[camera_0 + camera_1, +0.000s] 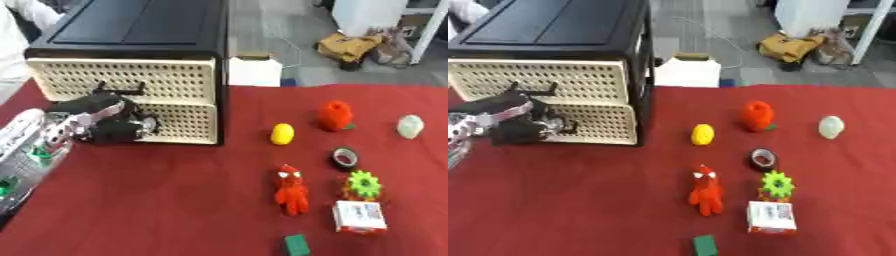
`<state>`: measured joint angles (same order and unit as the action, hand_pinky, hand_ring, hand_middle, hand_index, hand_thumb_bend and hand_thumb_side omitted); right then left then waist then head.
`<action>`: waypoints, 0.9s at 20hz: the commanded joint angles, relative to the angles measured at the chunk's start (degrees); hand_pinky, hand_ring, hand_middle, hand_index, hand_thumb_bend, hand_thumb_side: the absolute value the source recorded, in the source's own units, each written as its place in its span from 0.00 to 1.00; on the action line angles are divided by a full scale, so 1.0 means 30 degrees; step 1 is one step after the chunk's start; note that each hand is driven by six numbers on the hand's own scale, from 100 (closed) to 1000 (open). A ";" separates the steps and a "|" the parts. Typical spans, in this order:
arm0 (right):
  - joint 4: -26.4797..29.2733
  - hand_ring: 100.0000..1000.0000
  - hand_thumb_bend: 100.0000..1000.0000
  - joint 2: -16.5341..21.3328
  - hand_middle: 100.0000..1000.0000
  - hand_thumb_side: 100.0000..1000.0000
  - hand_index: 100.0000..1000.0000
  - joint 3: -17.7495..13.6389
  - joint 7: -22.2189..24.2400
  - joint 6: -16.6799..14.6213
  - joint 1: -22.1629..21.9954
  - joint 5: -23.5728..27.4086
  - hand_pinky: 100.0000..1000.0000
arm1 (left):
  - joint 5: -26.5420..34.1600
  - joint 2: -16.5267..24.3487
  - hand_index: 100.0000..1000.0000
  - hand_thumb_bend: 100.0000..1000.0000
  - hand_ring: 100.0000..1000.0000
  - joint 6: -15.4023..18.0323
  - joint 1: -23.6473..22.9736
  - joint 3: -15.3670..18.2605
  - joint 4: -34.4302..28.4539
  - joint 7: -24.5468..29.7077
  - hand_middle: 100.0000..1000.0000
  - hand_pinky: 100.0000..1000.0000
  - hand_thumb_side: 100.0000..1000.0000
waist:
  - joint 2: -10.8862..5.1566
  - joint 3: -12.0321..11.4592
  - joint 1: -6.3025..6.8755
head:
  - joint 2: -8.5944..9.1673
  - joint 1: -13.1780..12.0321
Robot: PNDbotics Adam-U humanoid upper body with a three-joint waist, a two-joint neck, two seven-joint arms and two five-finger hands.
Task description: Pick up objects from table and place into drawer.
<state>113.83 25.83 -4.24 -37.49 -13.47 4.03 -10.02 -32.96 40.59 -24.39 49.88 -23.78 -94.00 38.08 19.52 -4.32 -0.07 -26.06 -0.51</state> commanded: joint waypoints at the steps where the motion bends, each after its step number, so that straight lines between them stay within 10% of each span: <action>1: 0.0254 0.58 0.00 0.0368 0.47 0.84 0.71 -0.0221 0.0053 -0.0053 0.0046 0.0185 0.57 | 0.0387 0.1011 0.68 0.00 0.22 0.0228 -0.0114 0.0607 -0.1785 0.1403 0.33 0.10 1.00 | -0.0593 -0.0067 -0.0015 | -0.0059 0.0209; 9: 0.0254 0.58 0.00 0.0623 0.48 0.82 0.71 -0.0376 0.0098 -0.0195 -0.0011 0.0614 0.57 | 0.1573 0.1404 0.69 0.00 0.23 0.0111 -0.1436 0.2975 -0.6624 0.2100 0.35 0.15 1.00 | -0.1188 -0.0601 -0.0221 | -0.0406 0.0466; 18: 0.0254 0.59 0.00 0.0876 0.49 0.81 0.72 -0.0616 0.0056 -0.0334 0.0428 0.1307 0.58 | 0.5017 -0.0771 0.87 0.00 0.43 0.1390 -0.2144 0.4329 -0.6862 -0.7294 0.53 0.42 1.00 | -0.1596 -0.0731 -0.0376 | -0.1154 0.0592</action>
<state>113.83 26.56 -5.33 -37.32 -14.15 4.85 -6.81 -19.21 38.33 -21.13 42.85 -12.06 -113.60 20.56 15.86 -6.60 -1.26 -28.95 1.13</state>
